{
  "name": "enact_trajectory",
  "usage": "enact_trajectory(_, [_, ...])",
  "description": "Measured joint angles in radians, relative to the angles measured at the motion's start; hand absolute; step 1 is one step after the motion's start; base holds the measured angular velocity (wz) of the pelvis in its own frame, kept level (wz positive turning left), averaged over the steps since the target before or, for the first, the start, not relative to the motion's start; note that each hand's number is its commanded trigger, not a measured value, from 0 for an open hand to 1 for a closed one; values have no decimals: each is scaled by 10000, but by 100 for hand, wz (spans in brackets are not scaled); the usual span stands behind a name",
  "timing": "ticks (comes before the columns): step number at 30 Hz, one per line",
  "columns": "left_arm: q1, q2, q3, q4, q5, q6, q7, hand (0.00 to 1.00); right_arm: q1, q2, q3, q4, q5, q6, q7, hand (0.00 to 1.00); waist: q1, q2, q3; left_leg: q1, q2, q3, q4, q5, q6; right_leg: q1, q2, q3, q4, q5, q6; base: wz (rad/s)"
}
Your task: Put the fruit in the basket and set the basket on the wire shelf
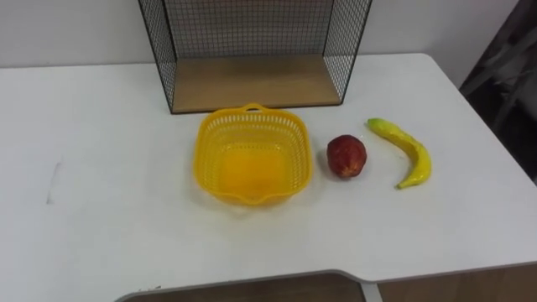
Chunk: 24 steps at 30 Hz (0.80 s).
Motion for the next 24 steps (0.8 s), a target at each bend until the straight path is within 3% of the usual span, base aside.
enact_trajectory(5, [4,8,-119,49,-136,-138,-2,0,18,15,-33,-147,413,0,-16,0,-36,41,-7,-36,0,8,23,4,7,-5,-1,0,8,36,8,0])
enact_trajectory(8, [91,28,-119,104,-91,-166,5,0,48,15,-245,-358,2012,25,-198,0,-53,39,5,-29,0,14,3,4,8,-1,1,3,18,36,9,0])
enact_trajectory(11, [263,34,101,103,-99,-174,150,0,9,18,-1383,-676,3520,-5,-541,0,-228,28,18,2,-1,31,-12,9,17,14,4,51,16,37,11,0])
enact_trajectory(13, [521,40,671,61,-96,-267,172,0,113,22,-2670,-1392,5043,-11,-1054,0,-339,31,3,55,-3,37,0,13,23,7,5,85,18,37,11,-4])
enact_trajectory(16, [768,109,971,-14,-85,-310,323,0,262,-93,-3923,-2454,6591,-244,-1893,0,-539,39,-11,151,-9,66,-20,13,23,100,6,114,-15,30,21,-1])
enact_trajectory(19, [896,192,1447,-9,-77,-340,433,0,331,-105,-4954,-3959,6727,-520,-2946,0,-792,-4,-20,163,-10,77,-31,16,25,95,6,125,-19,21,28,0])
enact_trajectory(24, [1101,430,1446,-449,-53,-344,554,0,410,-315,-5689,-6629,5897,-693,-5040,0,-975,-249,-21,128,-20,174,-2,20,33,4,12,240,26,16,39,-4])
